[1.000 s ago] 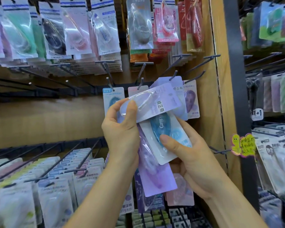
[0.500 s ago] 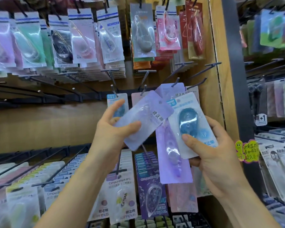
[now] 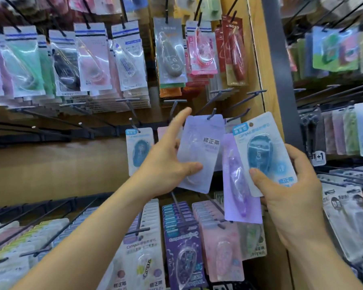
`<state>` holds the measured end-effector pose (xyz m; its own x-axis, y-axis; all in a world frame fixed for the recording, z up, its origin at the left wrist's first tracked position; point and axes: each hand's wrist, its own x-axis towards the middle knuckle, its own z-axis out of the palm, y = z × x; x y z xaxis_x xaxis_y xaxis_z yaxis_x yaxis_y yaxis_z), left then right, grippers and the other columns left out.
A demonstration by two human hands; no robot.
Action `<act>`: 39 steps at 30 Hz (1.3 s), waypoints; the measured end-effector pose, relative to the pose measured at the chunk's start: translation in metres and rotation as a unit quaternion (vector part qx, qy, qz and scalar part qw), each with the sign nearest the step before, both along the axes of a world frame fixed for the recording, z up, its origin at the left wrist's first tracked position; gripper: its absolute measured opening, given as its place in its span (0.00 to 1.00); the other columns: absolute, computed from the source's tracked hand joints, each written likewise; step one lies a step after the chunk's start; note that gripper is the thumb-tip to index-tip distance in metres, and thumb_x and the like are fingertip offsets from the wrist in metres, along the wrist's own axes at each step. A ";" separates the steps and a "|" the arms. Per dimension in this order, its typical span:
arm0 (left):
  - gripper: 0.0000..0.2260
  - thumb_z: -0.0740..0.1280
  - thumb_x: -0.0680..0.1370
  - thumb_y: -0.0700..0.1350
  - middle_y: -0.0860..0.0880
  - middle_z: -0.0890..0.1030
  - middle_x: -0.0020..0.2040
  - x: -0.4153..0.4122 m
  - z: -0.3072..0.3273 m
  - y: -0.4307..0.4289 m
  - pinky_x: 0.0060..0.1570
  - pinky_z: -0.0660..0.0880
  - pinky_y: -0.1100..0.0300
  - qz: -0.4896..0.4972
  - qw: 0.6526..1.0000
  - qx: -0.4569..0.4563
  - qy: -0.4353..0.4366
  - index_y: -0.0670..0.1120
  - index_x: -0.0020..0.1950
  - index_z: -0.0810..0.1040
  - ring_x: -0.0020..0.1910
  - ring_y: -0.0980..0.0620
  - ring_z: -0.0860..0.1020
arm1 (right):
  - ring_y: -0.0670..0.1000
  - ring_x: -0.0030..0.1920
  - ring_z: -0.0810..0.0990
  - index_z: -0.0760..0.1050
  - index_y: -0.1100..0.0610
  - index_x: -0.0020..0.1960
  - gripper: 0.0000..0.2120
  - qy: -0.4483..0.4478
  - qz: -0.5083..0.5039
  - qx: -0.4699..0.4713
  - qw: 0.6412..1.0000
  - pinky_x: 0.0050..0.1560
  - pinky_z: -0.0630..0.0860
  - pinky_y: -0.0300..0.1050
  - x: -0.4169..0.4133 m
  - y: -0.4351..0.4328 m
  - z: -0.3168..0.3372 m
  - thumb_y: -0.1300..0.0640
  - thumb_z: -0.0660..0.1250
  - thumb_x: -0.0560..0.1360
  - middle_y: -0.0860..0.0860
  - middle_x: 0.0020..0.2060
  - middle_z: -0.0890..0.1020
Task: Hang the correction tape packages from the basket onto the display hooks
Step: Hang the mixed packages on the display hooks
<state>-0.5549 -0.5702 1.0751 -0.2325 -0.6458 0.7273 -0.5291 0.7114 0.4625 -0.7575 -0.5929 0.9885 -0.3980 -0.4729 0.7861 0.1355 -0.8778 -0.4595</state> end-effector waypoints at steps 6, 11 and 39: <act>0.39 0.73 0.75 0.35 0.54 0.73 0.71 -0.030 0.015 -0.028 0.63 0.76 0.45 -0.033 0.999 0.012 0.038 0.63 0.76 0.60 0.66 0.50 0.76 | 0.34 0.47 0.81 0.73 0.43 0.57 0.25 0.034 -0.072 -0.019 0.997 0.43 0.75 0.26 -0.012 0.005 0.002 0.68 0.74 0.71 0.29 0.46 0.81; 0.42 0.75 0.74 0.40 0.55 0.74 0.71 -0.035 0.017 -0.043 0.64 0.75 0.45 -0.014 0.999 0.014 0.043 0.64 0.78 0.56 0.65 0.51 0.77 | 0.34 0.48 0.81 0.72 0.39 0.54 0.27 0.045 -0.088 -0.030 0.995 0.46 0.77 0.28 -0.017 0.006 0.002 0.69 0.74 0.71 0.28 0.46 0.80; 0.19 0.67 0.79 0.55 0.51 0.73 0.49 -0.057 0.014 -0.029 0.46 0.69 0.65 0.125 0.957 -0.257 -0.039 0.52 0.69 0.72 0.45 0.58 0.72 | 0.48 0.44 0.84 0.76 0.45 0.59 0.25 0.052 0.106 -0.006 0.993 0.32 0.77 0.35 -0.047 0.008 -0.005 0.61 0.73 0.64 0.48 0.51 0.85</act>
